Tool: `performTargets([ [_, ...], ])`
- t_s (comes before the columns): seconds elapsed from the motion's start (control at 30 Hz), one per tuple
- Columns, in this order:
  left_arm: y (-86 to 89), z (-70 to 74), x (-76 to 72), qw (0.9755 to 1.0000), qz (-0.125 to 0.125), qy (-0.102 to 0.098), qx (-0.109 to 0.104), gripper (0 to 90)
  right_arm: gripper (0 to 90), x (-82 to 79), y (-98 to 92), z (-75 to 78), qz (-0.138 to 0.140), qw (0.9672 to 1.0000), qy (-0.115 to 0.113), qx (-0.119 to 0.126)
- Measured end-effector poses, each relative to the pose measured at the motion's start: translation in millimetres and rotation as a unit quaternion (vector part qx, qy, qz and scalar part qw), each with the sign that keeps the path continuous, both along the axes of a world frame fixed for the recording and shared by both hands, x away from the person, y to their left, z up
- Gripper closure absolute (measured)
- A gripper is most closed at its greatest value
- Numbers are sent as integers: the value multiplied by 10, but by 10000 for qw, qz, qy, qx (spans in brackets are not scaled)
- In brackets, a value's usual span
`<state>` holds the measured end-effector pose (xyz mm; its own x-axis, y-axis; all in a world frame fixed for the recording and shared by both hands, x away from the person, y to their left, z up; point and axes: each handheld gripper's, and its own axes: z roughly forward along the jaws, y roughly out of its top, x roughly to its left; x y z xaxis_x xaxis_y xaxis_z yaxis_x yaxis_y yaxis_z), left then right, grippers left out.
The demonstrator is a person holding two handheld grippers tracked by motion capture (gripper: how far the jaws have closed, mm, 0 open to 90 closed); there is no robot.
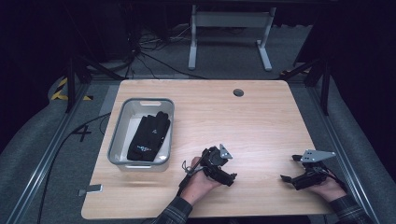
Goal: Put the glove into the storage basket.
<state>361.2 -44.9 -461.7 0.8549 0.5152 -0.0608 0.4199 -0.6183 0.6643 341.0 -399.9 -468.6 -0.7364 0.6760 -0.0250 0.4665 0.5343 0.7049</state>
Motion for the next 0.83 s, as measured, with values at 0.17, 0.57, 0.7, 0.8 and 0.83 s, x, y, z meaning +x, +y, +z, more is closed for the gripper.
performTargets([
  [0.17, -25, -28, -21, 9999, 22, -39, 90, 46, 2, -2, 1, 0, 15, 10000, 4, -6],
  [0.57, -40, -129, -73, 9996, -42, -263, -11, 0, 2, -3, 1, 0, 25, 10000, 6, -7],
  [0.7, -38, -130, -78, 9997, -29, -253, -12, 0, 2, -3, 2, 0, 25, 10000, 4, -3],
  [0.8, -37, -130, -85, 9997, 9, -247, -7, 0, 2, -4, 2, -1, 25, 10000, 4, -4],
  [0.83, -37, -130, -85, 9997, 11, -247, -7, 0, 2, -3, 2, -1, 23, 10000, -10, -7],
])
